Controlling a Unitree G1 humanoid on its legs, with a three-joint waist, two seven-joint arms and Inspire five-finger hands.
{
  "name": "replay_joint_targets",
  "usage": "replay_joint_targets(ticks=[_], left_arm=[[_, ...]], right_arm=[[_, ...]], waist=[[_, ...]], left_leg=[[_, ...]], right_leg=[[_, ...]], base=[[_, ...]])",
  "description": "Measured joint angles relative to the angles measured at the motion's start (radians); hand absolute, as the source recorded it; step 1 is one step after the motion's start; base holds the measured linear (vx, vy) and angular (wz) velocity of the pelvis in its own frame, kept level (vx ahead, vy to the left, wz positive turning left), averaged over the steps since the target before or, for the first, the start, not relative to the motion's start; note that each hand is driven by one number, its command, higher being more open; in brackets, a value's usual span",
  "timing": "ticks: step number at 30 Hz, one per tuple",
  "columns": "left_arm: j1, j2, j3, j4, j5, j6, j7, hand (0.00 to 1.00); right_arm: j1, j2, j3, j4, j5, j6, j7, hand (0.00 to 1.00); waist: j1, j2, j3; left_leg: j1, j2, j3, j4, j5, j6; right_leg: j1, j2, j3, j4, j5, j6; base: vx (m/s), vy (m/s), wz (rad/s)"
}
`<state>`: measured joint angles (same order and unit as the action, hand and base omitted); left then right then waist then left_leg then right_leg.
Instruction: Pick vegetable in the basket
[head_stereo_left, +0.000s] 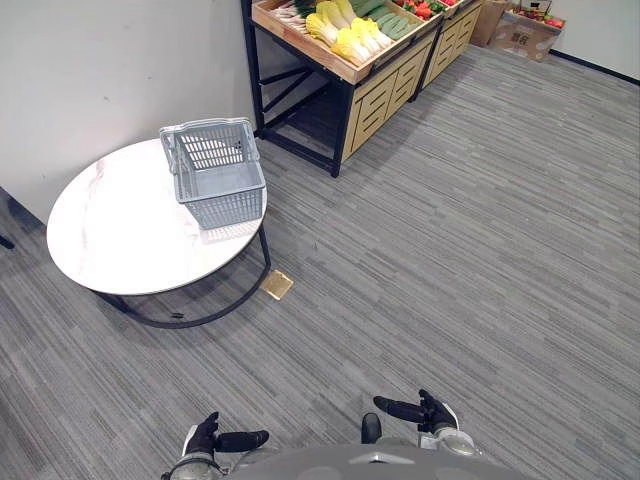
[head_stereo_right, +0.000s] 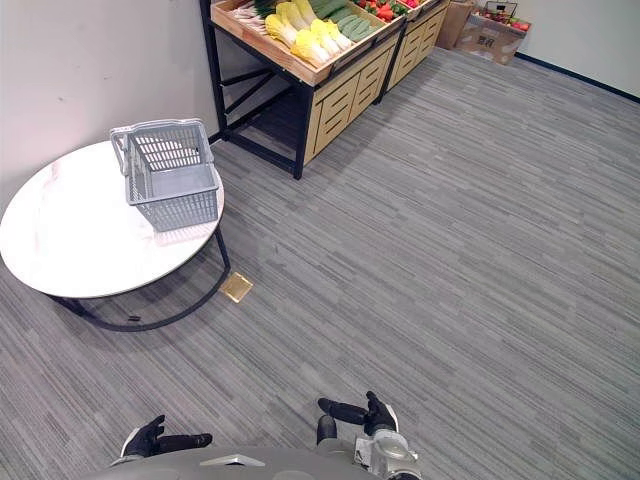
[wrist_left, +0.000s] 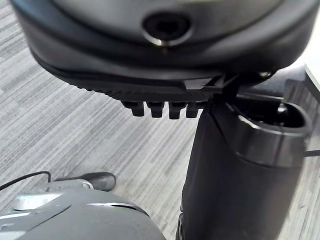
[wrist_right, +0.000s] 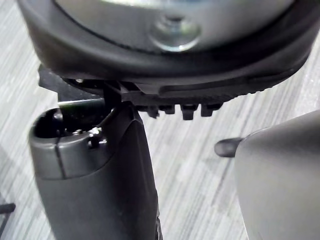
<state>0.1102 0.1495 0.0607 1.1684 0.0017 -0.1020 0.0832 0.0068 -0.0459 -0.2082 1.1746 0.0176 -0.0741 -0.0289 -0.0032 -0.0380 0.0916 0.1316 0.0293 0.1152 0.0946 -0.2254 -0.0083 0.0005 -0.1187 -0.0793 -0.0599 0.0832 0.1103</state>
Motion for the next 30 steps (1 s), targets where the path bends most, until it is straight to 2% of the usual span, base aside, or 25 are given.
replay_joint_targets(ticks=[7, 16, 17, 18, 19, 20, 21, 22, 23, 25, 26, 27, 28, 29, 30], left_arm=[[0.007, -0.005, -0.006, 0.000, 0.000, -0.002, -0.001, 1.00], [0.010, -0.004, -0.004, -0.002, -0.005, -0.005, -0.003, 1.00], [0.004, -0.006, -0.009, -0.004, -0.005, -0.006, -0.003, 1.00], [-0.001, -0.007, -0.017, -0.006, -0.005, -0.008, -0.004, 1.00], [-0.002, -0.006, -0.025, -0.008, -0.008, -0.008, -0.004, 1.00], [-0.001, -0.004, -0.031, -0.009, -0.011, -0.008, -0.005, 1.00], [0.000, 0.006, -0.038, -0.009, -0.034, -0.008, -0.005, 1.00], [0.003, 0.007, -0.037, -0.008, -0.039, -0.007, -0.005, 1.00], [0.003, 0.009, -0.039, -0.008, -0.037, -0.007, -0.006, 1.00], [-0.002, 0.009, -0.045, -0.005, -0.034, -0.007, -0.007, 1.00], [-0.005, 0.007, -0.044, -0.001, -0.034, -0.006, -0.006, 1.00], [-0.009, 0.005, -0.045, 0.000, -0.030, -0.005, -0.007, 1.00], [-0.015, 0.006, -0.046, 0.001, -0.027, -0.004, -0.009, 1.00], [-0.025, 0.011, -0.046, 0.004, -0.010, -0.002, -0.015, 1.00], [-0.029, 0.011, -0.046, 0.005, 0.005, -0.001, -0.017, 1.00]], right_arm=[[0.009, 0.000, -0.039, 0.000, 0.043, 0.000, -0.005, 1.00], [0.014, 0.010, -0.059, -0.004, 0.048, 0.000, 0.000, 1.00], [0.011, 0.007, -0.061, -0.019, 0.054, -0.002, 0.003, 1.00], [0.011, 0.007, -0.075, -0.045, 0.086, -0.004, 0.005, 1.00], [0.009, 0.009, -0.099, -0.074, 0.107, -0.008, 0.009, 1.00], [0.010, 0.011, -0.110, -0.089, 0.115, -0.011, 0.011, 1.00], [0.011, 0.014, -0.118, -0.098, 0.133, -0.021, 0.012, 1.00], [0.012, 0.013, -0.117, -0.099, 0.149, -0.022, 0.011, 1.00], [0.013, 0.013, -0.116, -0.099, 0.156, -0.023, 0.011, 1.00], [0.010, 0.010, -0.117, -0.099, 0.156, -0.026, 0.010, 1.00], [0.004, 0.007, -0.117, -0.099, 0.156, -0.026, 0.009, 1.00], [-0.001, 0.001, -0.114, -0.100, 0.154, -0.024, 0.001, 1.00], [0.001, -0.001, -0.115, -0.099, 0.153, -0.023, -0.003, 1.00], [0.011, -0.006, -0.113, -0.096, 0.148, -0.020, -0.010, 1.00], [0.021, -0.009, -0.113, -0.093, 0.147, -0.019, -0.012, 1.00]], waist=[[0.001, 0.012, -0.007], [-0.001, 0.005, 0.005], [-0.003, 0.014, 0.026], [-0.009, 0.021, 0.050], [-0.022, 0.025, 0.074], [-0.027, 0.028, 0.085], [-0.030, 0.018, 0.096], [-0.030, 0.014, 0.098], [-0.031, 0.013, 0.099], [-0.039, 0.018, 0.099], [-0.047, 0.024, 0.104], [-0.059, 0.033, 0.111], [-0.060, 0.033, 0.116], [-0.063, 0.029, 0.126], [-0.068, 0.028, 0.128]], left_leg=[[0.036, 0.019, 0.035, -0.049, 0.017, -0.033], [0.066, 0.007, 0.049, -0.067, 0.016, -0.034], [0.068, 0.008, 0.053, -0.063, 0.016, -0.034], [0.073, 0.007, 0.051, -0.063, 0.015, -0.032], [0.086, 0.001, 0.047, -0.064, 0.015, -0.015], [0.094, -0.004, 0.042, -0.063, 0.014, 0.003], [0.120, -0.018, 0.033, -0.063, 0.004, 0.026], [0.130, -0.018, 0.031, -0.062, -0.003, 0.031], [0.143, -0.014, 0.027, -0.063, -0.013, 0.027], [0.144, 0.003, 0.023, -0.064, -0.023, 0.025], [0.141, 0.017, 0.022, -0.065, -0.031, 0.018], [0.143, 0.044, 0.017, -0.065, -0.049, -0.002], [0.150, 0.050, 0.014, -0.066, -0.056, -0.011], [0.168, 0.057, 0.000, -0.069, -0.076, -0.034], [0.179, 0.063, -0.011, -0.072, -0.088, -0.045]], right_leg=[[0.022, 0.006, -0.045, -0.018, 0.005, 0.006], [0.035, -0.011, -0.105, 0.008, 0.010, 0.016], [0.005, -0.019, -0.120, 0.083, -0.009, 0.028], [-0.056, -0.041, -0.141, 0.233, -0.052, 0.035], [-0.142, -0.076, -0.152, 0.439, -0.080, 0.023], [-0.191, -0.096, -0.148, 0.546, -0.084, 0.015], [-0.269, -0.123, -0.114, 0.709, -0.111, -0.003], [-0.284, -0.122, -0.102, 0.735, -0.133, -0.007], [-0.307, -0.112, -0.092, 0.717, -0.168, -0.006], [-0.337, -0.071, -0.078, 0.567, -0.167, -0.007], [-0.343, -0.043, -0.078, 0.454, -0.153, 0.006], [-0.343, 0.003, -0.079, 0.253, -0.102, 0.016], [-0.340, 0.016, -0.079, 0.187, -0.083, 0.017], [-0.339, 0.023, -0.074, 0.127, -0.071, 0.016], [-0.337, 0.024, -0.064, 0.124, -0.058, 0.010]], base=[[0.01, -0.020, 0.03], [-0.01, 0.001, 0.01], [-0.09, 0.024, 0.09], [-0.14, 0.068, 0.22], [-0.13, 0.077, 0.27], [-0.09, 0.079, 0.23], [-0.02, 0.037, 0.12], [0.04, 0.033, 0.12], [0.07, 0.011, 0.08], [0.17, -0.050, 0.05], [0.32, -0.140, 0.05], [0.32, -0.149, 0.10], [0.36, -0.190, 0.24], [0.31, -0.181, 0.35], [0.41, -0.254, 0.67]])
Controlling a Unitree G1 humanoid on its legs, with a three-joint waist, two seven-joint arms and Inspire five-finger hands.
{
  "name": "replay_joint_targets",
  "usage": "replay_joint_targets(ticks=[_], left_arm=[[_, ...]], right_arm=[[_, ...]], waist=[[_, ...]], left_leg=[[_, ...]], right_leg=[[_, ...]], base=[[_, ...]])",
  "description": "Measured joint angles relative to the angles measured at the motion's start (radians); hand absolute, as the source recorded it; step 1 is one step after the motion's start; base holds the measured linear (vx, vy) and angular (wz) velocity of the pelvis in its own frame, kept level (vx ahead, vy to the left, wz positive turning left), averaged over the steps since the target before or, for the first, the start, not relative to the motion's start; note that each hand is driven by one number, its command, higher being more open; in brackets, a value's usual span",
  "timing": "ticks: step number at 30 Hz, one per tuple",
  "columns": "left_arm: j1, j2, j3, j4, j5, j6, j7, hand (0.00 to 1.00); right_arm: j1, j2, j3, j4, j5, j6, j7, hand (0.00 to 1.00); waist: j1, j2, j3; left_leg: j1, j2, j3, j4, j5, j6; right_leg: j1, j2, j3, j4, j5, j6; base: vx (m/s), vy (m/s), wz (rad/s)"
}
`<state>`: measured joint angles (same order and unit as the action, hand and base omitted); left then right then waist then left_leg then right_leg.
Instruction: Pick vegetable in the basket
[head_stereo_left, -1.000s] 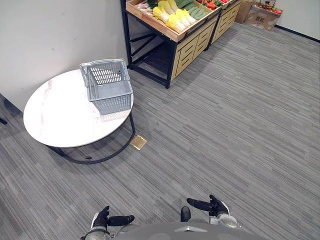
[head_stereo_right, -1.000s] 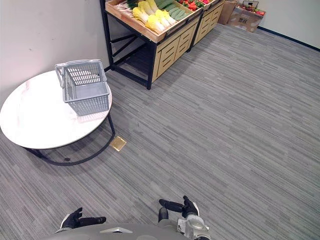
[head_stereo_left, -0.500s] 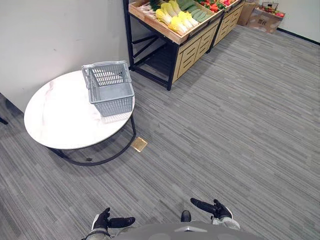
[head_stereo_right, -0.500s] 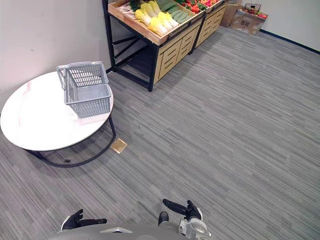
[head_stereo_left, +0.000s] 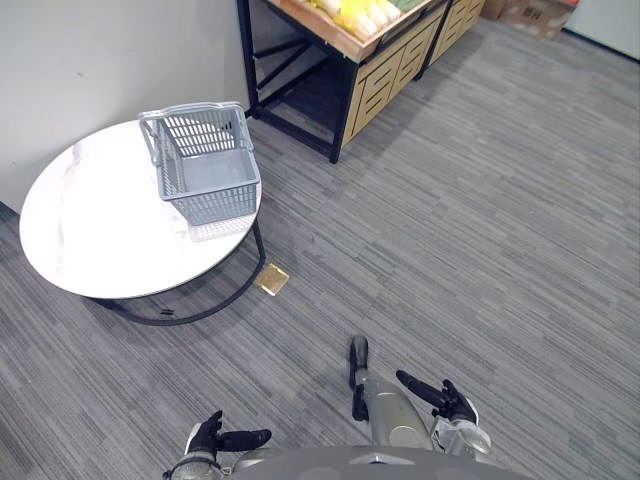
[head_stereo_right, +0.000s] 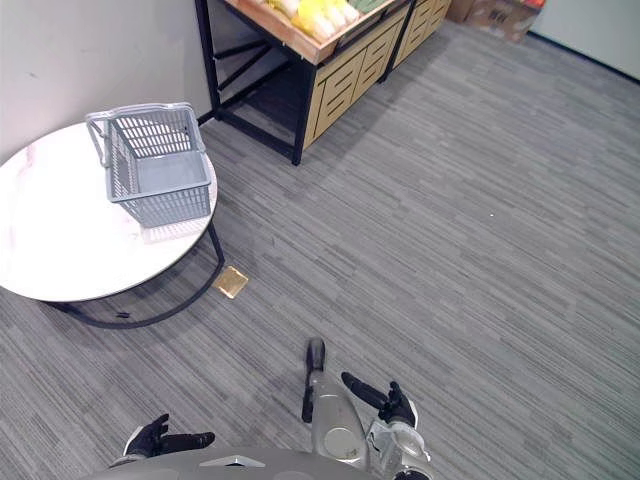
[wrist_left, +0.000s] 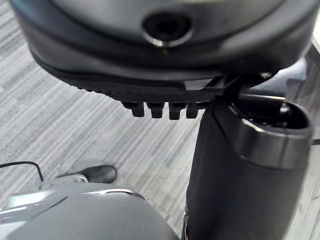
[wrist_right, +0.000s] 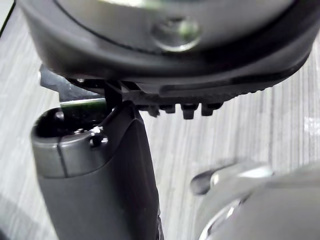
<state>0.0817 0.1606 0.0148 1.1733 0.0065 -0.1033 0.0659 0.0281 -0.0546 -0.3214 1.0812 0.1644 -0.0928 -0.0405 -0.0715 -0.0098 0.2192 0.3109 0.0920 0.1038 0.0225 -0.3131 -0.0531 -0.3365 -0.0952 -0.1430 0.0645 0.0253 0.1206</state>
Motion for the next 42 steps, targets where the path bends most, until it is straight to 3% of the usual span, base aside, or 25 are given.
replay_joint_targets(ticks=[1, 2, 3, 4, 7, 8, 9, 11, 12, 16, 17, 18, 19, 20, 21, 22, 23, 25, 27, 31, 38, 40, 42], left_arm=[[-0.009, -0.022, 0.002, 0.006, 0.004, 0.000, -0.002, 1.00], [-0.023, -0.027, 0.002, 0.006, 0.007, -0.004, -0.010, 1.00], [-0.030, -0.040, 0.005, 0.006, 0.006, -0.006, -0.013, 1.00], [-0.031, -0.049, 0.026, 0.006, 0.004, -0.005, -0.013, 1.00], [-0.033, -0.047, 0.040, -0.005, 0.003, -0.004, -0.018, 1.00], [-0.033, -0.045, 0.040, -0.013, 0.001, -0.004, -0.023, 1.00], [-0.031, -0.045, 0.041, -0.023, -0.004, -0.004, -0.024, 1.00], [-0.030, -0.048, 0.062, -0.025, -0.005, -0.003, -0.024, 1.00], [-0.028, -0.051, 0.081, -0.028, -0.005, -0.004, -0.024, 1.00], [-0.011, -0.054, 0.112, -0.055, -0.020, -0.007, -0.020, 1.00], [-0.010, -0.052, 0.123, -0.058, -0.049, -0.007, -0.015, 1.00], [-0.006, -0.047, 0.126, -0.064, -0.060, -0.007, -0.011, 1.00], [-0.005, -0.047, 0.125, -0.065, -0.069, -0.008, -0.010, 1.00], [-0.001, -0.053, 0.123, -0.064, -0.076, -0.009, -0.005, 1.00], [0.001, -0.054, 0.132, -0.060, -0.084, -0.007, 0.000, 1.00], [0.006, -0.046, 0.130, -0.059, -0.083, -0.008, 0.001, 1.00], [0.006, -0.027, 0.130, -0.059, -0.082, -0.009, 0.006, 1.00], [0.007, -0.007, 0.131, -0.039, -0.082, -0.003, 0.010, 1.00], [0.008, -0.003, 0.130, -0.022, -0.078, 0.000, 0.011, 1.00], [0.023, -0.008, 0.108, -0.017, -0.074, 0.001, 0.009, 1.00], [0.027, -0.004, 0.078, -0.015, -0.075, -0.001, 0.008, 1.00], [0.027, -0.008, 0.076, -0.006, -0.074, -0.001, 0.008, 1.00], [0.036, -0.007, 0.068, -0.003, -0.075, -0.001, 0.009, 1.00]], right_arm=[[0.012, -0.014, -0.003, 0.007, 0.001, 0.007, -0.003, 1.00], [0.022, -0.018, -0.005, 0.008, 0.003, 0.008, -0.004, 1.00], [0.021, -0.019, -0.018, 0.014, 0.006, 0.010, -0.007, 1.00], [0.020, -0.020, -0.032, 0.020, 0.008, 0.015, -0.007, 1.00], [0.025, -0.021, -0.029, 0.022, 0.003, 0.015, -0.012, 1.00], [0.030, -0.026, -0.017, 0.023, 0.001, 0.015, -0.014, 1.00], [0.033, -0.035, 0.001, 0.023, -0.003, 0.015, -0.014, 1.00], [0.036, -0.044, 0.021, 0.025, -0.005, 0.013, -0.013, 1.00], [0.036, -0.048, 0.023, 0.040, -0.019, 0.012, -0.013, 1.00], [0.032, -0.048, 0.038, 0.045, -0.040, 0.011, -0.014, 1.00], [0.030, -0.044, 0.038, 0.046, -0.041, 0.011, -0.014, 1.00], [0.033, -0.036, 0.038, 0.046, -0.041, 0.011, -0.014, 1.00], [0.034, -0.034, 0.038, 0.046, -0.042, 0.011, -0.014, 1.00], [0.040, -0.039, 0.040, 0.045, -0.042, 0.010, -0.014, 1.00], [0.048, -0.053, 0.060, 0.054, -0.043, 0.017, -0.011, 1.00], [0.058, -0.047, 0.071, 0.054, -0.045, 0.017, -0.012, 1.00], [0.070, -0.026, 0.078, 0.055, -0.069, 0.016, -0.013, 1.00], [0.074, -0.006, 0.077, 0.063, -0.082, 0.017, -0.010, 1.00], [0.080, 0.002, 0.072, 0.063, -0.082, 0.016, -0.010, 1.00], [0.087, -0.001, 0.058, 0.062, -0.084, 0.016, -0.010, 1.00], [0.086, -0.003, 0.061, 0.064, -0.146, 0.019, -0.012, 1.00], [0.087, -0.012, 0.060, 0.063, -0.150, 0.019, -0.011, 1.00], [0.093, -0.006, 0.045, 0.042, -0.145, 0.012, -0.009, 1.00]], waist=[[-0.018, 0.034, 0.016], [-0.025, 0.059, 0.024], [-0.021, 0.068, 0.027], [-0.019, 0.076, 0.027], [-0.015, 0.075, 0.026], [-0.011, 0.075, 0.026], [-0.005, 0.078, 0.024], [0.010, 0.077, 0.023], [0.018, 0.068, 0.023], [0.036, 0.053, 0.015], [0.051, 0.038, 0.014], [0.056, 0.023, 0.008], [0.058, 0.021, 0.008], [0.058, 0.028, 0.005], [0.061, 0.037, -0.010], [0.059, 0.026, -0.023], [0.061, -0.011, -0.037], [0.067, -0.051, -0.052], [0.065, -0.059, -0.055], [0.061, -0.052, -0.068], [0.066, -0.043, -0.070], [0.059, -0.036, -0.067], [0.037, -0.026, -0.067]], left_leg=[[0.029, 0.044, -0.020, -0.009, -0.014, -0.015], [0.028, 0.061, -0.024, 0.002, -0.005, -0.035], [0.025, 0.074, -0.022, 0.033, 0.007, -0.052], [0.004, 0.095, -0.031, 0.112, 0.029, -0.076], [-0.079, 0.125, -0.066, 0.347, 0.129, -0.082], [-0.132, 0.147, -0.069, 0.489, 0.209, -0.088], [-0.179, 0.181, -0.045, 0.635, 0.231, -0.095], [-0.219, 0.236, 0.053, 0.793, 0.211, -0.085], [-0.237, 0.244, 0.103, 0.840, 0.167, -0.077], [-0.323, 0.210, 0.194, 0.755, 0.046, -0.085], [-0.351, 0.177, 0.205, 0.662, 0.024, -0.084], [-0.375, 0.133, 0.194, 0.516, 0.032, -0.086], [-0.377, 0.114, 0.187, 0.429, 0.060, -0.084], [-0.381, 0.095, 0.174, 0.293, 0.152, -0.074], [-0.384, 0.082, 0.169, 0.241, 0.270, -0.032], [-0.379, 0.062, 0.173, 0.217, 0.271, -0.028], [-0.362, 0.019, 0.189, 0.172, 0.279, -0.014], [-0.340, -0.027, 0.203, 0.121, 0.291, 0.007], [-0.294, -0.068, 0.202, 0.039, 0.314, 0.027], [-0.220, -0.110, 0.195, -0.113, 0.373, 0.038], [-0.237, -0.117, 0.153, -0.114, 0.347, 0.043], [-0.232, -0.108, 0.146, -0.114, 0.327, 0.055], [-0.210, -0.109, 0.100, -0.113, 0.332, 0.058]], right_leg=[[-0.004, 0.027, 0.011, 0.075, 0.073, -0.009], [-0.048, 0.033, 0.010, 0.195, 0.065, -0.020], [-0.073, 0.036, 0.006, 0.280, 0.027, -0.069], [-0.071, 0.042, -0.009, 0.337, -0.026, -0.097], [0.007, 0.049, -0.050, 0.334, -0.083, -0.139], [0.073, 0.058, -0.065, 0.293, -0.094, -0.155], [0.143, 0.072, -0.077, 0.241, -0.097, -0.164], [0.257, 0.100, -0.077, 0.165, -0.098, -0.174], [0.323, 0.103, -0.073, 0.126, -0.098, -0.175], [0.442, 0.073, -0.059, 0.063, -0.097, -0.174], [0.468, 0.048, -0.045, 0.048, -0.097, -0.168], [0.483, 0.016, -0.042, 0.037, -0.100, -0.141], [0.493, 0.004, -0.040, 0.033, -0.104, -0.125], [0.501, -0.003, -0.038, 0.028, -0.120, -0.090], [0.523, -0.009, -0.017, 0.024, -0.143, -0.046], [0.524, -0.021, -0.009, 0.019, -0.144, -0.040], [0.517, -0.055, -0.003, 0.018, -0.150, -0.033], [0.512, -0.092, 0.003, 0.018, -0.149, -0.032], [0.523, -0.119, 0.001, 0.021, -0.143, -0.023], [0.530, -0.136, -0.005, 0.025, -0.138, -0.015], [0.535, -0.137, -0.087, 0.052, -0.129, -0.001], [0.493, -0.144, -0.114, 0.168, -0.129, -0.001], [0.378, -0.169, -0.067, 0.469, -0.106, -0.012]], base=[[0.44, -0.266, 0.80], [0.54, -0.352, 0.73], [0.56, -0.398, 0.43], [0.48, -0.374, 0.18], [0.44, -0.322, 0.31], [0.44, -0.288, 0.33], [0.53, -0.310, 0.27], [0.49, -0.228, 0.04], [0.38, -0.123, -0.01], [0.29, 0.043, -0.01], [0.23, 0.197, -0.13], [0.22, 0.213, -0.13], [0.15, 0.185, -0.08], [0.16, 0.258, -0.07], [0.17, 0.253, 0.00], [0.23, 0.285, 0.06], [0.17, 0.151, 0.09], [0.16, 0.155, 0.00], [0.14, 0.137, 0.06], [0.08, 0.076, 0.07], [0.02, -0.031, 0.21], [0.04, -0.001, 0.39], [0.07, 0.028, 0.61]])
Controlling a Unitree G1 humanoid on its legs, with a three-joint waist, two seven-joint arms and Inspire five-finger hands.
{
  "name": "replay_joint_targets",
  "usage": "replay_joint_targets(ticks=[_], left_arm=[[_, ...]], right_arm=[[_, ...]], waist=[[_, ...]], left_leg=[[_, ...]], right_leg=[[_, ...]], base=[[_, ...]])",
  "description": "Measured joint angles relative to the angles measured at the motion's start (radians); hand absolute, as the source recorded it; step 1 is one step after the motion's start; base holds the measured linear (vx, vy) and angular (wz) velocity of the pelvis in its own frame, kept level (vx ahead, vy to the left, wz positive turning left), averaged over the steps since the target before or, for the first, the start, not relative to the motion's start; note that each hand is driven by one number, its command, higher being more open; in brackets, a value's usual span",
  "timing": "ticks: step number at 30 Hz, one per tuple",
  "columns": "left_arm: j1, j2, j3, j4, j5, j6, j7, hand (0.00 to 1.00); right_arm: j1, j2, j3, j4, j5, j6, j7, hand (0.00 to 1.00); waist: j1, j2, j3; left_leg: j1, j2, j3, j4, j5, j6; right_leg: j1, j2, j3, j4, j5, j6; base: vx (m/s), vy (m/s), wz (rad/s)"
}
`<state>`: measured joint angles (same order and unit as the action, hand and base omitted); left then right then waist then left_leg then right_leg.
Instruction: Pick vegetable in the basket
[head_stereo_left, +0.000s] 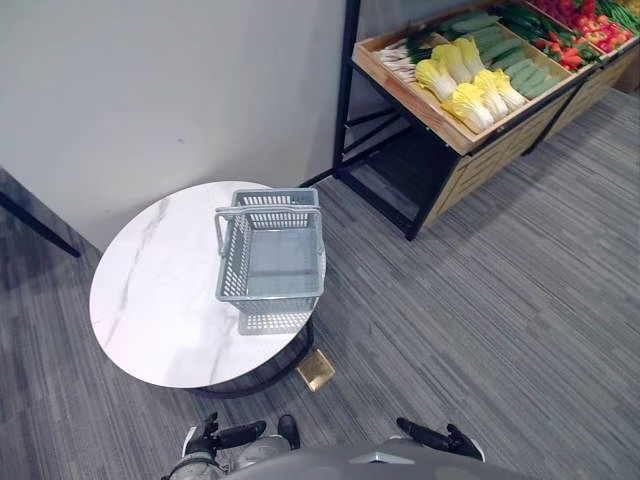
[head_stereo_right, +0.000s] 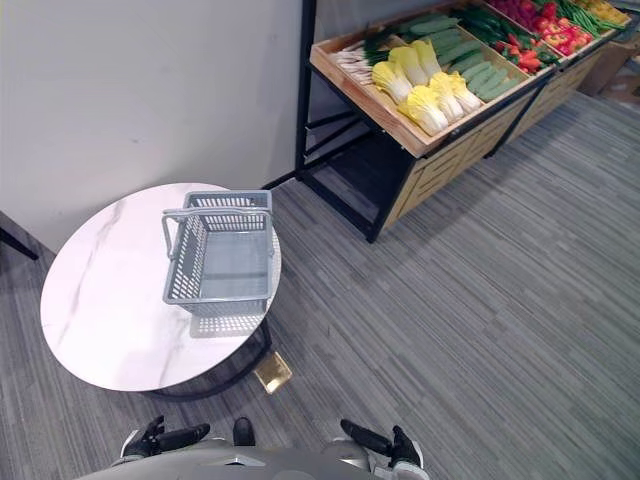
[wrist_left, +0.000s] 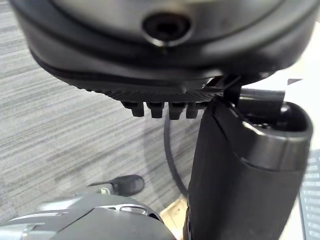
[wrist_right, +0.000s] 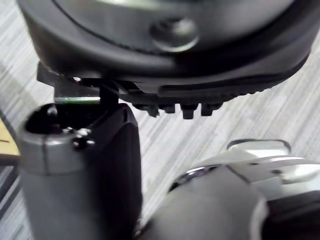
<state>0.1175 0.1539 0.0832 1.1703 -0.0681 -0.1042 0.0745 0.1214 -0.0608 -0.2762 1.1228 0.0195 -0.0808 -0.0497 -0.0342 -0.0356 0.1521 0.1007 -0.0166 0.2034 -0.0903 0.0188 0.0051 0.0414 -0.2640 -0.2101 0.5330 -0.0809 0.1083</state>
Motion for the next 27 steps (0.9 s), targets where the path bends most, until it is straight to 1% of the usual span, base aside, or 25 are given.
replay_joint_targets(ticks=[1, 2, 3, 4, 5, 6, 7, 9, 10, 11, 12, 13, 14, 15, 16, 17, 18, 19, 20, 21, 23, 25, 26, 27], left_arm=[[0.001, 0.003, 0.001, 0.000, 0.000, 0.000, 0.000, 1.00], [0.001, 0.003, -0.003, -0.001, 0.001, 0.001, 0.000, 1.00], [0.003, 0.008, -0.004, 0.000, 0.001, 0.003, 0.001, 1.00], [0.005, 0.007, -0.001, 0.000, 0.000, 0.003, 0.000, 1.00], [0.008, 0.004, 0.008, 0.000, 0.000, 0.002, 0.000, 1.00], [0.008, 0.002, 0.014, 0.000, 0.000, 0.003, 0.002, 1.00], [0.008, -0.002, 0.026, -0.002, 0.000, 0.003, 0.003, 1.00], [0.006, -0.009, 0.046, -0.003, 0.001, 0.003, 0.004, 1.00], [0.006, -0.013, 0.059, -0.004, 0.001, 0.002, 0.005, 1.00], [0.006, -0.011, 0.083, -0.007, 0.005, 0.002, 0.004, 1.00], [0.009, -0.009, 0.094, -0.011, 0.005, 0.001, 0.005, 1.00], [0.014, -0.005, 0.120, -0.012, 0.005, 0.001, 0.009, 1.00], [0.017, -0.034, 0.133, -0.004, 0.004, 0.003, 0.015, 1.00], [0.020, -0.051, 0.134, -0.003, 0.004, 0.002, 0.018, 1.00], [0.022, -0.060, 0.134, -0.004, 0.004, 0.000, 0.019, 1.00], [0.024, -0.071, 0.134, -0.003, 0.004, 0.000, 0.020, 1.00], [0.025, -0.074, 0.141, -0.003, 0.004, 0.000, 0.020, 1.00], [0.026, -0.074, 0.145, -0.004, 0.003, 0.000, 0.020, 1.00], [0.027, -0.071, 0.160, -0.004, -0.004, 0.000, 0.019, 1.00], [0.030, -0.067, 0.168, -0.003, -0.006, 0.000, 0.022, 1.00], [0.030, -0.060, 0.173, -0.003, -0.004, 0.000, 0.024, 1.00], [0.036, -0.055, 0.205, -0.005, -0.002, 0.001, 0.025, 1.00], [0.040, -0.054, 0.210, -0.005, -0.002, 0.001, 0.026, 1.00], [0.047, -0.049, 0.211, -0.006, -0.002, 0.001, 0.026, 1.00]], right_arm=[[0.006, 0.010, -0.007, -0.011, 0.000, -0.005, 0.000, 1.00], [0.011, 0.013, -0.012, -0.026, -0.002, -0.014, 0.000, 1.00], [0.012, 0.019, -0.017, -0.035, 0.008, -0.016, 0.001, 1.00], [0.013, 0.020, -0.018, -0.036, 0.020, -0.017, 0.001, 1.00], [0.013, 0.020, -0.024, -0.034, 0.045, -0.019, 0.002, 1.00], [0.013, 0.025, -0.031, -0.035, 0.061, -0.021, 0.003, 1.00], [0.014, 0.027, -0.044, -0.037, 0.079, -0.020, 0.004, 1.00], [0.014, 0.026, -0.049, -0.037, 0.083, -0.019, 0.004, 1.00], [0.016, 0.028, -0.049, -0.038, 0.082, -0.017, 0.002, 1.00], [0.019, 0.032, -0.049, -0.036, 0.080, -0.014, 0.001, 1.00], [0.023, 0.040, -0.051, -0.033, 0.079, -0.012, 0.000, 1.00], [0.023, 0.054, -0.058, -0.021, 0.072, -0.011, -0.004, 1.00], [0.014, 0.022, -0.063, -0.013, 0.063, 0.001, 0.001, 1.00], [0.012, 0.006, -0.066, -0.009, 0.063, 0.000, 0.001, 1.00], [0.009, -0.004, -0.064, -0.007, 0.062, 0.001, 0.001, 1.00], [0.004, -0.017, -0.065, 0.002, 0.062, 0.003, -0.002, 1.00], [0.002, -0.023, -0.067, 0.011, 0.063, 0.004, -0.002, 1.00], [0.002, -0.023, -0.069, 0.017, 0.063, 0.004, -0.002, 1.00], [0.002, -0.024, -0.072, 0.023, 0.065, 0.004, -0.006, 1.00], [0.002, -0.019, -0.096, 0.033, 0.065, 0.001, -0.009, 1.00], [-0.003, -0.020, -0.171, 0.046, 0.064, 0.007, -0.010, 1.00], [-0.017, -0.040, -0.358, 0.082, 0.065, 0.034, -0.021, 1.00], [-0.021, -0.054, -0.398, 0.084, 0.067, 0.046, -0.029, 1.00], [-0.042, -0.099, -0.475, 0.083, 0.077, 0.058, -0.049, 1.00]], waist=[[-0.001, -0.003, -0.001], [-0.006, -0.002, 0.007], [-0.005, -0.013, 0.008], [-0.003, -0.012, 0.008], [-0.001, -0.010, 0.009], [-0.004, -0.008, 0.010], [-0.006, -0.001, 0.009], [-0.007, 0.005, 0.009], [-0.006, 0.004, 0.010], [-0.004, -0.011, 0.006], [-0.001, -0.025, 0.002], [0.012, -0.055, -0.013], [0.016, -0.009, -0.010], [0.010, 0.023, -0.014], [0.006, 0.040, -0.016], [0.003, 0.060, -0.017], [0.003, 0.065, -0.017], [0.005, 0.063, -0.017], [0.008, 0.056, -0.016], [0.005, 0.047, -0.020], [0.004, 0.037, -0.024], [0.004, 0.015, -0.026], [0.004, 0.010, -0.028], [0.003, 0.003, -0.033]], left_leg=[[0.013, 0.002, -0.021, 0.000, 0.000, 0.002], [0.030, 0.003, -0.046, 0.002, -0.005, 0.011], [0.044, 0.011, -0.070, 0.003, -0.015, 0.018], [0.048, 0.017, -0.075, 0.003, -0.018, 0.018], [0.059, 0.028, -0.090, 0.005, -0.027, 0.014], [0.063, 0.038, -0.105, 0.016, -0.036, 0.010], [0.045, 0.060, -0.135, 0.082, -0.074, 0.004], [0.028, 0.080, -0.153, 0.135, -0.105, -0.018], [0.019, 0.085, -0.173, 0.174, -0.131, -0.035], [0.010, 0.076, -0.184, 0.194, -0.144, -0.051], [0.011, 0.066, -0.182, 0.194, -0.150, -0.060], [0.015, 0.057, -0.176, 0.198, -0.176, -0.083], [0.001, 0.114, -0.132, 0.223, -0.186, -0.099], [-0.004, 0.140, -0.109, 0.224, -0.183, -0.117], [-0.004, 0.154, -0.109, 0.214, -0.176, -0.130], [0.007, 0.174, -0.108, 0.187, -0.162, -0.151], [0.026, 0.189, -0.108, 0.154, -0.146, -0.161], [0.033, 0.198, -0.105, 0.142, -0.141, -0.165], [0.045, 0.208, -0.106, 0.124, -0.135, -0.169], [0.047, 0.209, -0.104, 0.113, -0.127, -0.168], [0.049, 0.204, -0.103, 0.107, -0.125, -0.167], [0.057, 0.188, -0.101, 0.102, -0.125, -0.166], [0.059, 0.183, -0.098, 0.100, -0.124, -0.165], [0.062, 0.171, -0.092, 0.096, -0.124, -0.164]], right_leg=[[-0.029, -0.003, 0.035, 0.079, 0.023, -0.009], [-0.074, -0.001, 0.087, 0.172, 0.018, -0.015], [-0.121, 0.013, 0.137, 0.226, -0.087, -0.020], [-0.138, 0.015, 0.141, 0.228, -0.112, -0.021], [-0.171, 0.023, 0.156, 0.195, -0.137, -0.021], [-0.185, 0.030, 0.162, 0.144, -0.139, -0.023], [-0.193, 0.052, 0.181, 0.032, -0.133, -0.013], [-0.192, 0.078, 0.210, -0.063, -0.121, 0.005], [-0.181, 0.091, 0.229, -0.150, -0.104, 0.023], [-0.164, 0.083, 0.231, -0.230, -0.061, 0.061], [-0.155, 0.072, 0.226, -0.255, -0.008, 0.056], [-0.135, 0.053, 0.202, -0.277, 0.017, 0.040], [-0.124, 0.091, 0.173, -0.291, 0.021, 0.028], [-0.107, 0.110, 0.147, -0.313, 0.013, 0.017], [-0.101, 0.121, 0.136, -0.324, 0.013, 0.016], [-0.083, 0.141, 0.113, -0.341, 0.010, 0.009], [-0.069, 0.161, 0.101, -0.352, 0.006, 0.002], [-0.063, 0.169, 0.098, -0.357, 0.004, -0.002], [-0.054, 0.180, 0.091, -0.367, 0.004, -0.011], [-0.049, 0.182, 0.086, -0.378, 0.005, -0.014], [-0.038, 0.178, 0.080, -0.392, 0.007, -0.017], [-0.025, 0.163, 0.079, -0.404, 0.010, -0.011], [-0.022, 0.161, 0.081, -0.409, 0.013, -0.008], [-0.022, 0.153, 0.090, -0.414, 0.017, -0.002]], base=[[0.12, -0.006, 0.61], [0.15, -0.028, 0.68], [0.15, -0.036, 0.65], [0.15, -0.015, 0.56], [0.17, -0.030, 0.34], [0.22, -0.086, 0.52], [0.19, -0.112, 0.49], [0.13, -0.131, 0.45], [0.16, -0.209, 0.66], [0.21, -0.301, 0.71], [0.26, -0.406, 0.67], [0.25, -0.431, 0.39], [0.25, -0.391, 0.40], [0.15, -0.211, 0.28], [0.14, -0.165, 0.42], [0.17, -0.182, 0.35], [0.17, -0.182, 0.30], [0.17, -0.161, 0.13], [0.09, -0.075, 0.05], [0.11, -0.077, 0.07], [0.05, 0.000, 0.11], [0.04, 0.050, 0.07], [0.02, 0.059, -0.07], [0.00, 0.042, -0.11]])
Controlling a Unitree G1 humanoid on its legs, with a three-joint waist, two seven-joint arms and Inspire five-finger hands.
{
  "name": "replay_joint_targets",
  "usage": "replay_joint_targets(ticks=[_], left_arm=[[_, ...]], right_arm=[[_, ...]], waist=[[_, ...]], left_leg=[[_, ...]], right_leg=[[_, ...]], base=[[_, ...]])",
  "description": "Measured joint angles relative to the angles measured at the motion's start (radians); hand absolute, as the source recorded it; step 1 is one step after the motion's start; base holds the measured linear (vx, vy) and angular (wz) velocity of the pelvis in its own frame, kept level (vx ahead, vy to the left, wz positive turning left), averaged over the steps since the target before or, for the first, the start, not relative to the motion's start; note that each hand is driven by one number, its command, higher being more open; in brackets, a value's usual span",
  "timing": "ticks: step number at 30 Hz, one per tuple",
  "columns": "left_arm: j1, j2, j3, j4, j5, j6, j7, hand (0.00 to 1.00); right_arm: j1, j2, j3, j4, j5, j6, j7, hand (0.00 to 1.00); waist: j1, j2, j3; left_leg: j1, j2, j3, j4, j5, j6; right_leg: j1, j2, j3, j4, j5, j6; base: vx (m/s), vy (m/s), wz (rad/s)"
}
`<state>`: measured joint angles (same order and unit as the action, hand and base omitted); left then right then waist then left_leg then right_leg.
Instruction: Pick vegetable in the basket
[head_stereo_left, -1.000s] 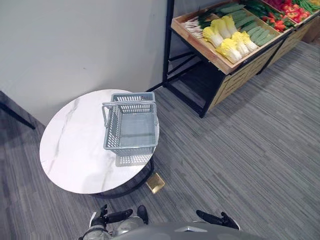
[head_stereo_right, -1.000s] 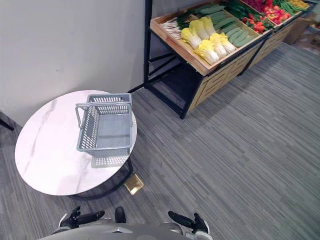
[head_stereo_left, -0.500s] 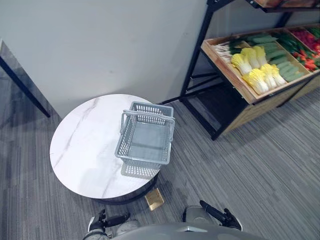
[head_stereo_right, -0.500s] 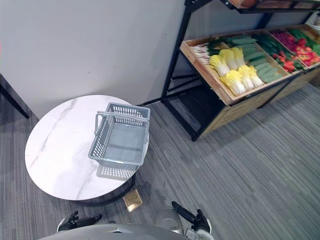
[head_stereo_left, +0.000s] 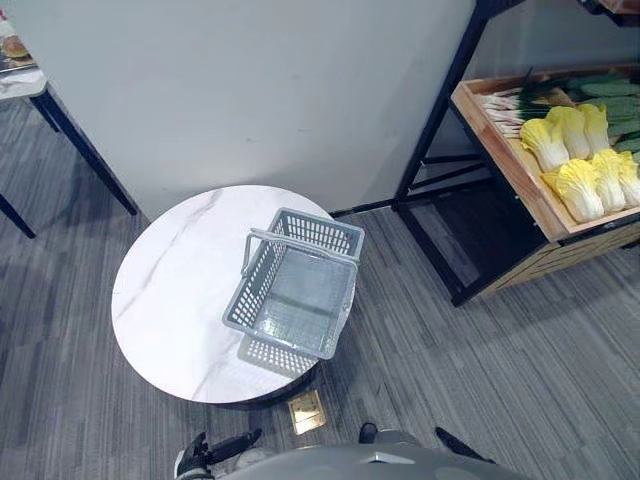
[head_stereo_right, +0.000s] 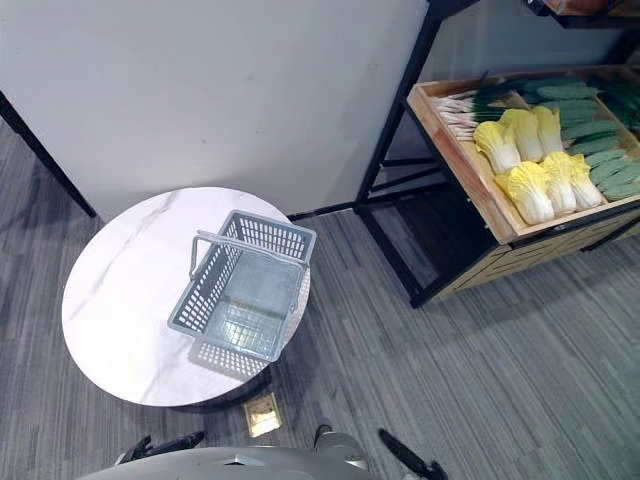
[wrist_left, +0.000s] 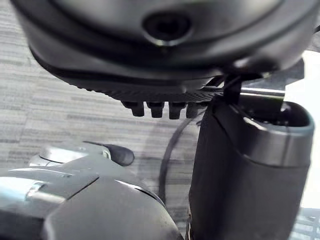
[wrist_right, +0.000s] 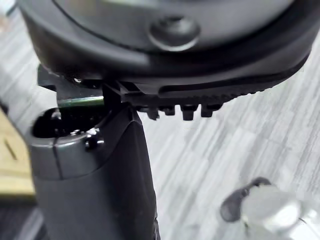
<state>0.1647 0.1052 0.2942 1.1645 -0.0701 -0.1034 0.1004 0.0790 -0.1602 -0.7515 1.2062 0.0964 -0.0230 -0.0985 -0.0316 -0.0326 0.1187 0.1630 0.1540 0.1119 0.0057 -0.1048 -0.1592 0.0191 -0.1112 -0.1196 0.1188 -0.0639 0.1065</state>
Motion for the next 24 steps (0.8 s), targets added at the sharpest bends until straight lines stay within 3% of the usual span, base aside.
replay_joint_targets(ticks=[2, 4, 6, 11, 18, 20, 24], left_arm=[[0.003, 0.006, 0.000, 0.000, -0.002, 0.000, -0.001, 1.00], [0.015, 0.017, 0.001, 0.000, -0.006, -0.001, -0.001, 1.00], [0.036, 0.013, -0.005, -0.007, -0.011, -0.001, -0.003, 1.00], [0.036, 0.014, -0.046, -0.019, -0.016, 0.000, -0.004, 1.00], [0.037, 0.015, -0.049, -0.044, -0.015, 0.003, -0.010, 1.00], [0.037, 0.016, -0.047, -0.051, -0.015, 0.004, -0.015, 1.00], [0.037, 0.015, -0.039, -0.054, -0.014, 0.004, -0.018, 1.00]], right_arm=[[-0.022, -0.061, -0.032, -0.014, 0.022, 0.008, -0.023, 1.00], [-0.069, -0.143, 0.003, -0.150, 0.040, 0.017, -0.077, 1.00], [-0.123, -0.217, 0.114, -0.342, 0.029, 0.014, -0.118, 1.00], [-0.226, -0.304, 0.332, -0.590, -0.050, -0.004, -0.122, 1.00], [-0.292, -0.308, 0.672, -0.976, -0.082, -0.029, -0.010, 1.00], [-0.302, -0.348, 0.780, -1.077, -0.079, -0.075, 0.046, 1.00], [-0.386, -0.453, 0.915, -1.221, -0.034, -0.104, 0.129, 1.00]], waist=[[-0.006, -0.002, -0.001], [-0.019, 0.001, -0.001], [-0.031, 0.013, -0.005], [-0.028, 0.026, -0.011], [-0.023, 0.014, -0.003], [-0.021, 0.007, -0.001], [-0.020, -0.006, 0.000]], left_leg=[[0.006, -0.007, 0.007, -0.010, 0.003, 0.005], [0.002, -0.023, 0.023, -0.018, 0.007, 0.011], [-0.006, -0.028, 0.035, -0.026, 0.013, 0.018], [-0.017, -0.027, 0.034, -0.026, 0.017, 0.017], [-0.018, -0.027, 0.033, -0.028, 0.016, 0.018], [-0.018, -0.029, 0.033, -0.028, 0.015, 0.019], [-0.017, -0.032, 0.037, -0.032, 0.013, 0.023]], right_leg=[[-0.004, -0.009, 0.012, 0.000, 0.004, 0.006], [-0.025, -0.015, 0.035, 0.000, 0.013, 0.011], [-0.052, -0.014, 0.055, 0.003, 0.019, 0.012], [-0.068, -0.011, 0.058, 0.011, 0.021, 0.010], [-0.072, -0.012, 0.059, 0.016, 0.021, 0.010], [-0.072, -0.014, 0.061, 0.016, 0.021, 0.010], [-0.072, -0.015, 0.072, 0.013, 0.021, 0.010]], base=[[-0.02, 0.062, -0.15], [-0.08, 0.059, -0.28], [-0.08, 0.025, -0.27], [-0.02, -0.001, -0.02], [0.03, 0.011, 0.01], [0.03, 0.022, 0.00], [0.00, 0.017, -0.03]])
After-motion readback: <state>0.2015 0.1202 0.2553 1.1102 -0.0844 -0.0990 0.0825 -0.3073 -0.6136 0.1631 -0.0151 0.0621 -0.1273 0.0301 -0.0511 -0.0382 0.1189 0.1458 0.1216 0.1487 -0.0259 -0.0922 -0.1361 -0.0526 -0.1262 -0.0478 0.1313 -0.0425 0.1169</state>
